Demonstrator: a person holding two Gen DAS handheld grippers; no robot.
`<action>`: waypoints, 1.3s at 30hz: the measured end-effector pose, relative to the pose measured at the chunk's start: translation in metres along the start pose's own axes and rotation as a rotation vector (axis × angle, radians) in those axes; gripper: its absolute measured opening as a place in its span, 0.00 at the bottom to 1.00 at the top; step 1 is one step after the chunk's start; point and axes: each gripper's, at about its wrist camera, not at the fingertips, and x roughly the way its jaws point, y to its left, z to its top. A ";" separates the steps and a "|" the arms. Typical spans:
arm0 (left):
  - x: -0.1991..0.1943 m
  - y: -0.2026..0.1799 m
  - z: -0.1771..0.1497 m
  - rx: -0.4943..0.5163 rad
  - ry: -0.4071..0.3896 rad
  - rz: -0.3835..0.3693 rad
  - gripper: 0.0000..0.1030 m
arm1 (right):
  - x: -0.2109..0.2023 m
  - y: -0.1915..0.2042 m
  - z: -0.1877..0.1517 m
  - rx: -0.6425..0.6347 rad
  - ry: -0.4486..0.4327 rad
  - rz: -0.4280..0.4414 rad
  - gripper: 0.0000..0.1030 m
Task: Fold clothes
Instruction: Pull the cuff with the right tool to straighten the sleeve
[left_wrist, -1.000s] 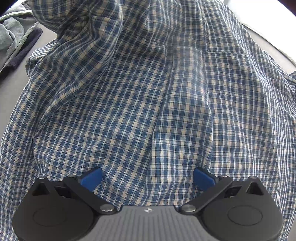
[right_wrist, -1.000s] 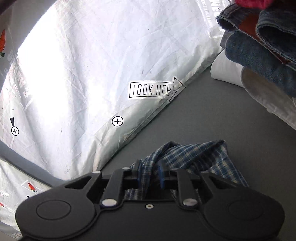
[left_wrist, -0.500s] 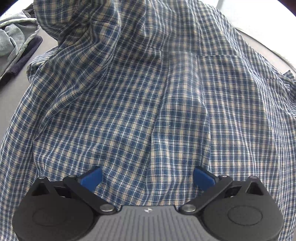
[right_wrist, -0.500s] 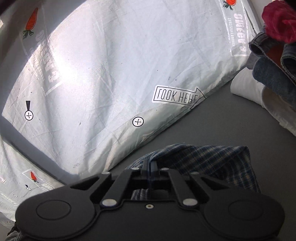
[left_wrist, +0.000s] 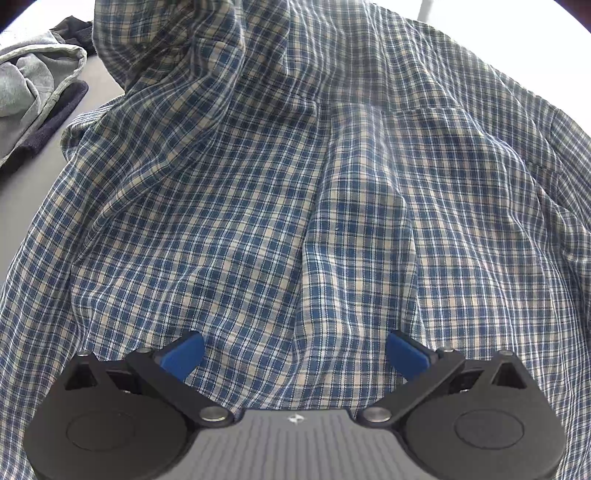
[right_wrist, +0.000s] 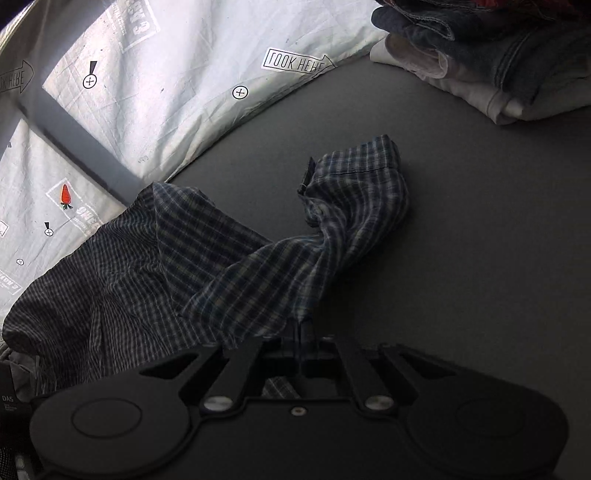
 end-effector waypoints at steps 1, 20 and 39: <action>-0.002 0.000 -0.004 0.004 -0.010 0.000 1.00 | -0.004 0.000 0.003 0.003 -0.021 -0.006 0.03; -0.031 0.011 -0.066 0.024 -0.009 -0.008 1.00 | 0.054 0.033 0.062 -0.302 -0.069 -0.203 0.26; 0.007 0.014 -0.026 0.031 -0.041 -0.010 1.00 | -0.040 -0.056 0.041 0.033 -0.366 -0.319 0.17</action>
